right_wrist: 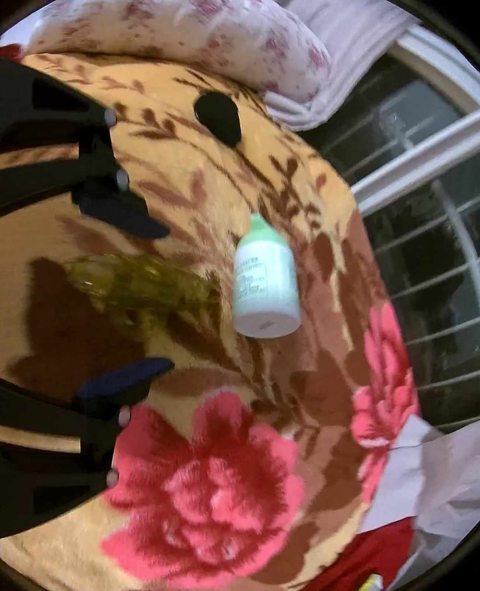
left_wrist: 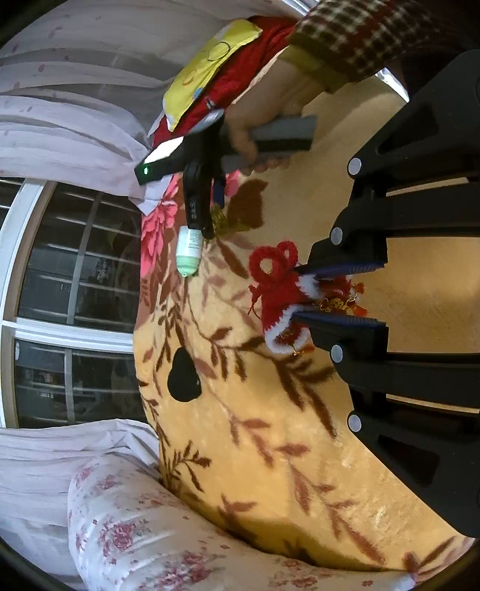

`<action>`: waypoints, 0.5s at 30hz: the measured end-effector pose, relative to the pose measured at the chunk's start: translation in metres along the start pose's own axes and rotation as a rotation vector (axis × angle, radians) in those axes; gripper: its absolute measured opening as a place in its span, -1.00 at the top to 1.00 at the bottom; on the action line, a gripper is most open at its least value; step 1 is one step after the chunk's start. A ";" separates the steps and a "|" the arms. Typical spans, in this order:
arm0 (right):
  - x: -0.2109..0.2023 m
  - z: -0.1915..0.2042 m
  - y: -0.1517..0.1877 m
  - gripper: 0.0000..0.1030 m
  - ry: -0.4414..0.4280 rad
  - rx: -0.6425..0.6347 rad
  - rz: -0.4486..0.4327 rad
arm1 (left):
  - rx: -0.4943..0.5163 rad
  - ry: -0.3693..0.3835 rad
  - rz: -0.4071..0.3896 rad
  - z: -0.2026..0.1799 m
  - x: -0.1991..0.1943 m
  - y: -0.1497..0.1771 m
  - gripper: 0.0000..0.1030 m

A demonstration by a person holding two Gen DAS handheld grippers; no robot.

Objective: Collect trash
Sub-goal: 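Grasp the red knot ornament with the left tool while the right tool grasps the yellow-green clip, then lower the ornament and clip into the orange bin and open both tools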

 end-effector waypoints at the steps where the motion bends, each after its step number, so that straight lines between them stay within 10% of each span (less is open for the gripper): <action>1: 0.006 0.002 0.002 0.32 -0.010 0.000 0.023 | -0.001 0.002 0.002 0.001 -0.001 0.001 0.67; 15: -0.070 0.014 0.023 0.33 -0.029 -0.133 -0.117 | -0.009 0.034 0.001 -0.010 -0.016 0.015 0.67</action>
Point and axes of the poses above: each gripper's, at about its wrist camera, not at the fingertips, and x roughly the way its jaws point, z to its left, y to its underside, the point moved 8 cm from there along x, roughly the way its jaws point, and after that the axes turned 1 degree about x, right-handed, at the moved point
